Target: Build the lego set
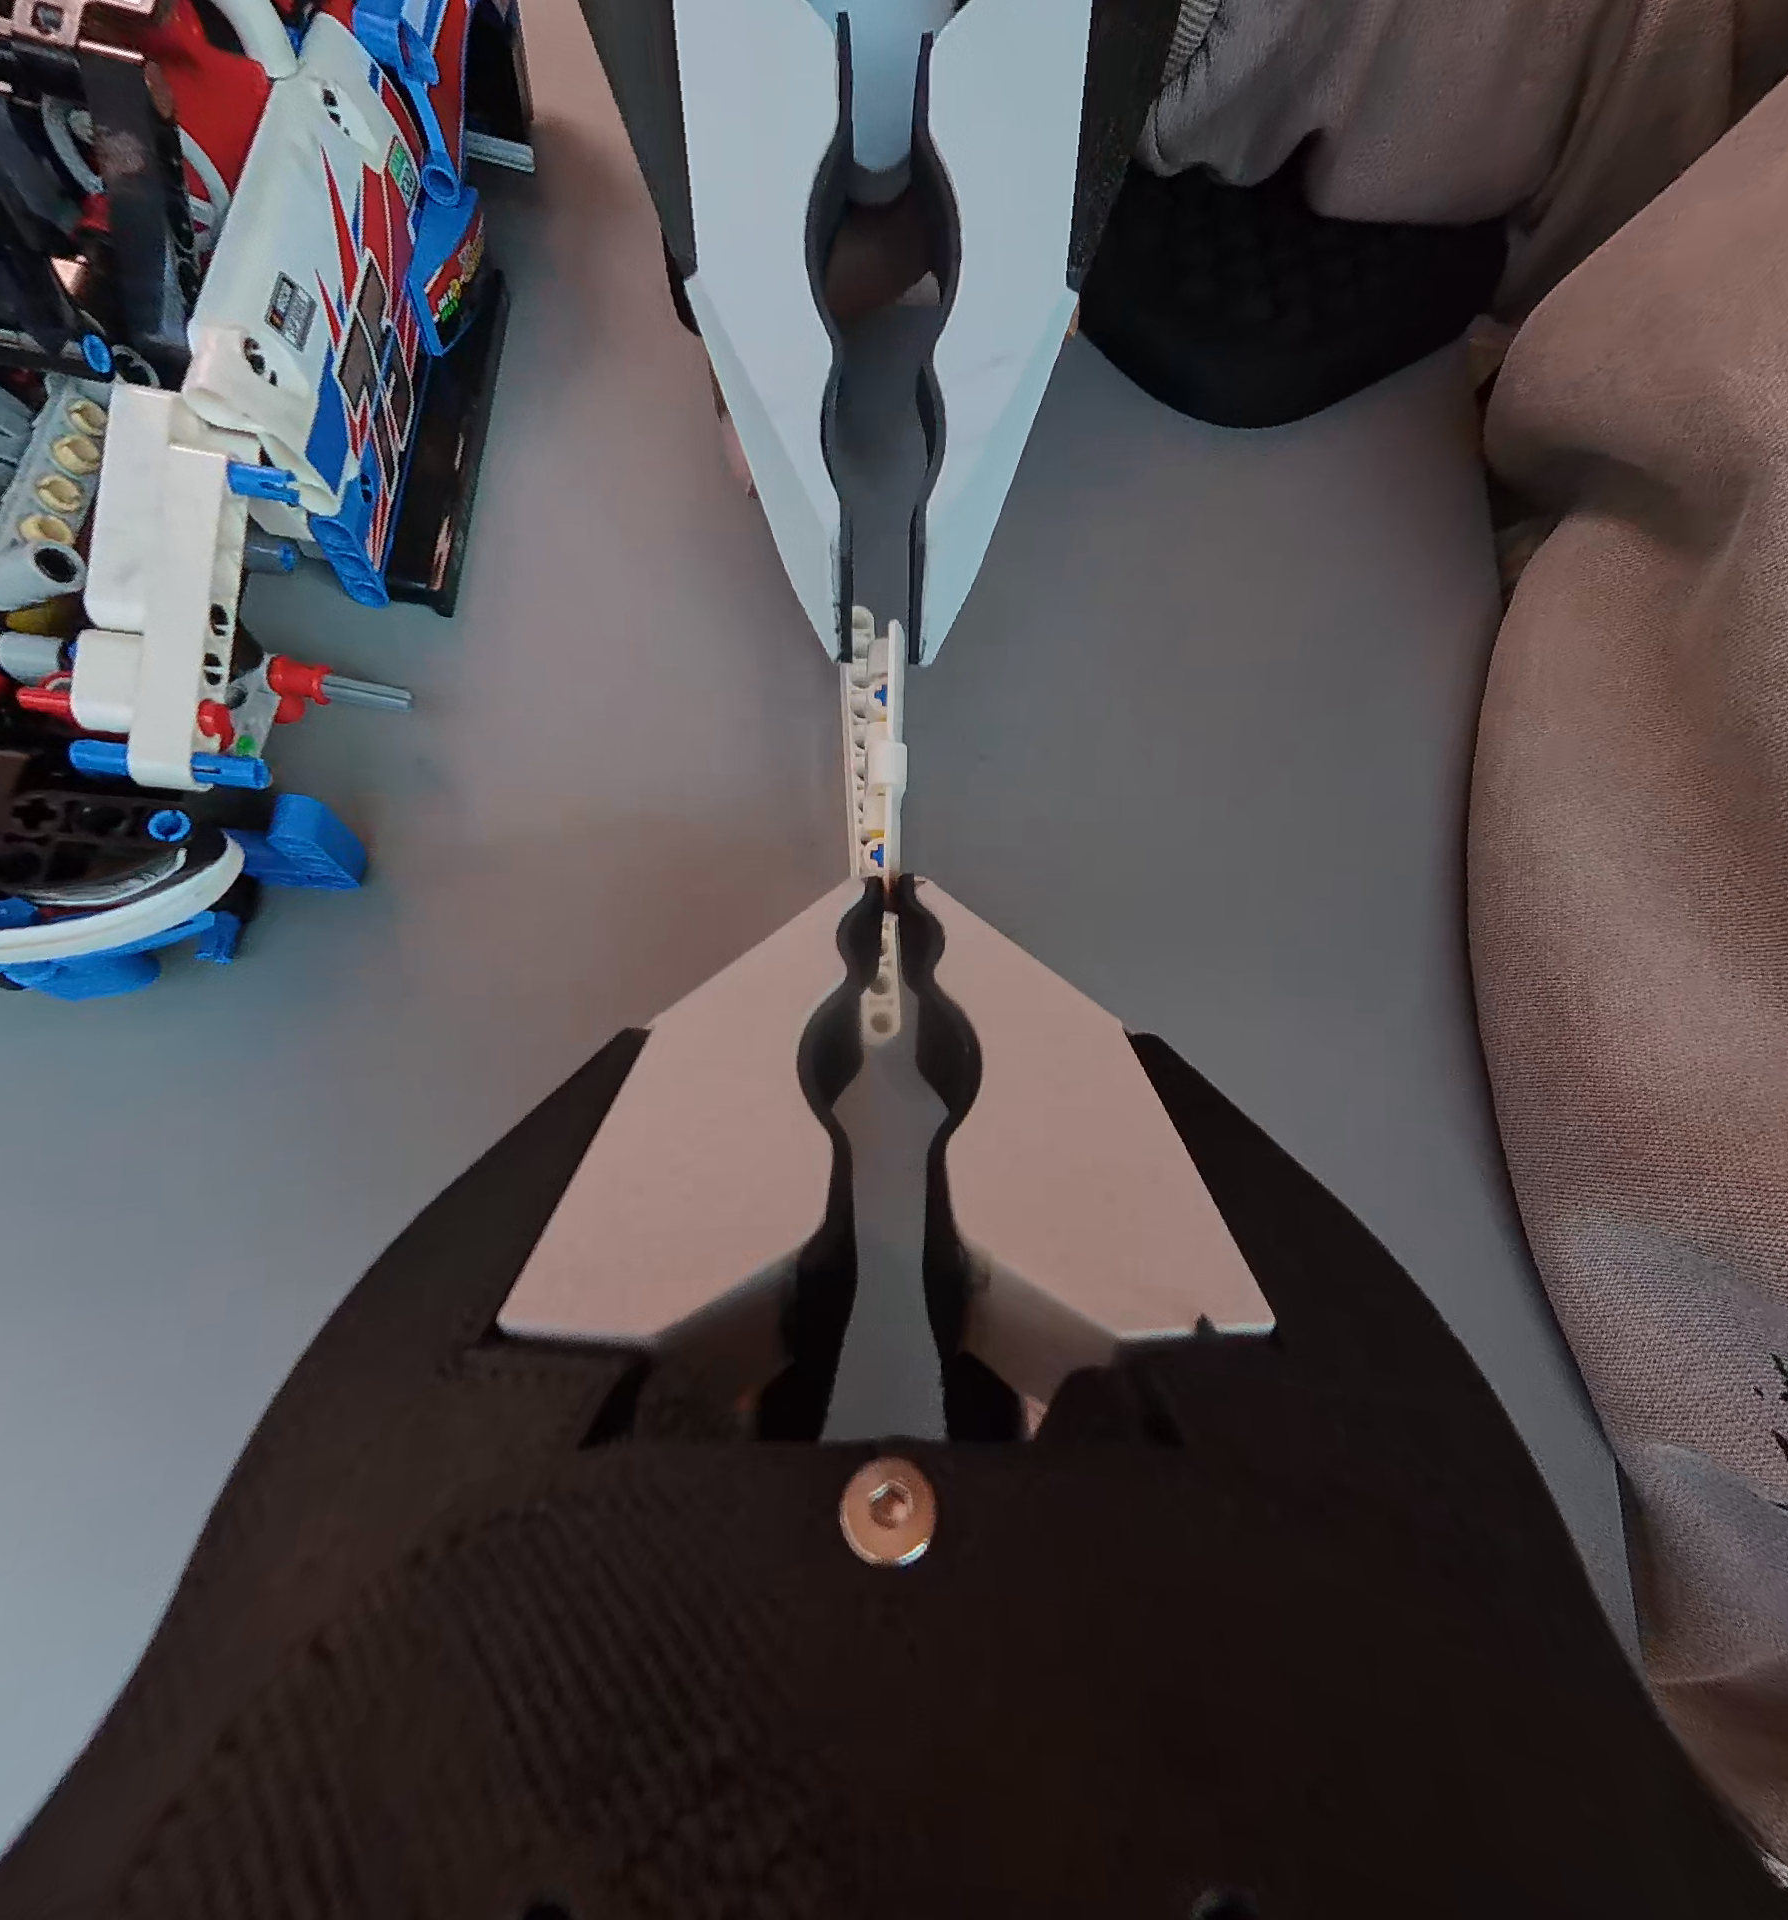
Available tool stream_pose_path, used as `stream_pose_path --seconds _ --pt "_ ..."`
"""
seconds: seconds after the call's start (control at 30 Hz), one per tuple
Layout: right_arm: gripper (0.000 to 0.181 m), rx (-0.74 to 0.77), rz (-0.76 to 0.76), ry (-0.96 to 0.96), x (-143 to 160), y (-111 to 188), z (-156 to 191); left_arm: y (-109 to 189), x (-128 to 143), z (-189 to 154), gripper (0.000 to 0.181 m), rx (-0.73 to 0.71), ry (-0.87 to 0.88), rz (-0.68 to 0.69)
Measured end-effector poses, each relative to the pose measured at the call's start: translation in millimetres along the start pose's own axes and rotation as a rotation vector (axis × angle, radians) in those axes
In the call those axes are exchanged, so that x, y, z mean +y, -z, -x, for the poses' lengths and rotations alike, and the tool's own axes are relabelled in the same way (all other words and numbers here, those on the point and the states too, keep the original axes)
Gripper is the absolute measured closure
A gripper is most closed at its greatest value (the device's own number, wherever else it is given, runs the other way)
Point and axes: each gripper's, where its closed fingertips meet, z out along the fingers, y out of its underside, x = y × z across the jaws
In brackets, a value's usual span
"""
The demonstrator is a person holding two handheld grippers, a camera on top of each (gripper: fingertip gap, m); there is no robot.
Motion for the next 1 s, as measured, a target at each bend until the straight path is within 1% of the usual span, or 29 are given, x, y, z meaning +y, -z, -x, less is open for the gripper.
stream_pose_path --seconds 0.17,0.53,0.67,0.77,0.9,1.0 --pt "0.172 0.01 -0.015 0.013 -5.5 5.5 -0.5 -0.6 -0.1 0.3 0.181 -0.001 0.005 0.002" --pt "0.175 0.015 0.045 0.017 2.9 -1.7 -0.8 -1.7 -1.1 0.4 0.181 -0.01 0.011 0.005" --pt "0.17 0.027 0.021 0.031 -4.2 4.3 -1.7 -2.3 -1.1 0.2 0.181 -0.016 0.011 0.012" --pt "0.171 0.032 0.014 0.042 -8.6 5.4 -1.3 -2.5 -1.5 0.6 0.181 -0.019 0.013 0.013" --pt "0.176 0.035 0.051 0.052 -2.5 -0.6 -1.1 -2.6 -2.7 0.3 0.181 -0.02 0.016 0.009" --pt "0.177 0.032 0.073 0.043 2.7 -2.8 -2.4 -2.3 -4.7 0.3 0.181 -0.023 0.016 0.001"
